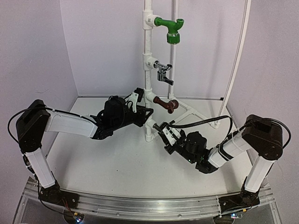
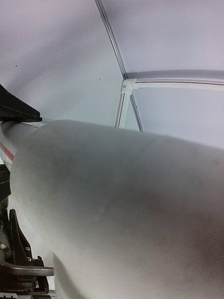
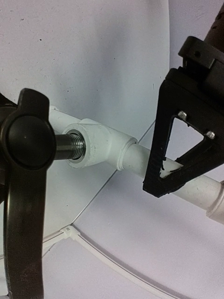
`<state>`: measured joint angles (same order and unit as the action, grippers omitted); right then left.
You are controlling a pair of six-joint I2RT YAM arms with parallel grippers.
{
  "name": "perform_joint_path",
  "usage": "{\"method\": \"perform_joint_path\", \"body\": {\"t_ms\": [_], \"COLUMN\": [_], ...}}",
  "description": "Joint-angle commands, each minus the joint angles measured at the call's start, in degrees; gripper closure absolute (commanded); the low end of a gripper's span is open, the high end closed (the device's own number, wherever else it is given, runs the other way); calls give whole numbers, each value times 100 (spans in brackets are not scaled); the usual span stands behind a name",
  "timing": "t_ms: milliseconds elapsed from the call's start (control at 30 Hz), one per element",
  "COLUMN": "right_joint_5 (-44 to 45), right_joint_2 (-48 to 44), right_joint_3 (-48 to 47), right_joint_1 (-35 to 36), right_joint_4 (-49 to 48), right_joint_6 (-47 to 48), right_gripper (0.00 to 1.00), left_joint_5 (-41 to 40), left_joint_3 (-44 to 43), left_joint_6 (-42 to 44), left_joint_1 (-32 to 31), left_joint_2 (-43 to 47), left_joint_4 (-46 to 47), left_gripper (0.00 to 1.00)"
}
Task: Install the water faucets
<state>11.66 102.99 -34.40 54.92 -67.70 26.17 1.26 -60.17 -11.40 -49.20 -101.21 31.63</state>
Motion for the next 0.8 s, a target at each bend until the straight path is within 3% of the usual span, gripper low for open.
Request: {"method": "perform_joint_path", "body": {"t_ms": [0,500,767], "right_joint_5": [47,-1092,-1234], "right_joint_2": [-120,-422,-484], "right_joint_3": [-313,-318,-376], "right_joint_1": [-62,-548,-591], "right_joint_4": [-41,61,155], "right_joint_6": [-985,-3568,-4591], "right_gripper": [100,100,100], "left_joint_5": [341,342,326], "left_joint_3": [105,290,369], "left_joint_6": [-746,-477,-411], "left_joint_1": [-223,-332,-439], "left_joint_2": [-66,-103,-165], "left_joint_4": [56,159,247], "left_gripper": [100,100,100]}}
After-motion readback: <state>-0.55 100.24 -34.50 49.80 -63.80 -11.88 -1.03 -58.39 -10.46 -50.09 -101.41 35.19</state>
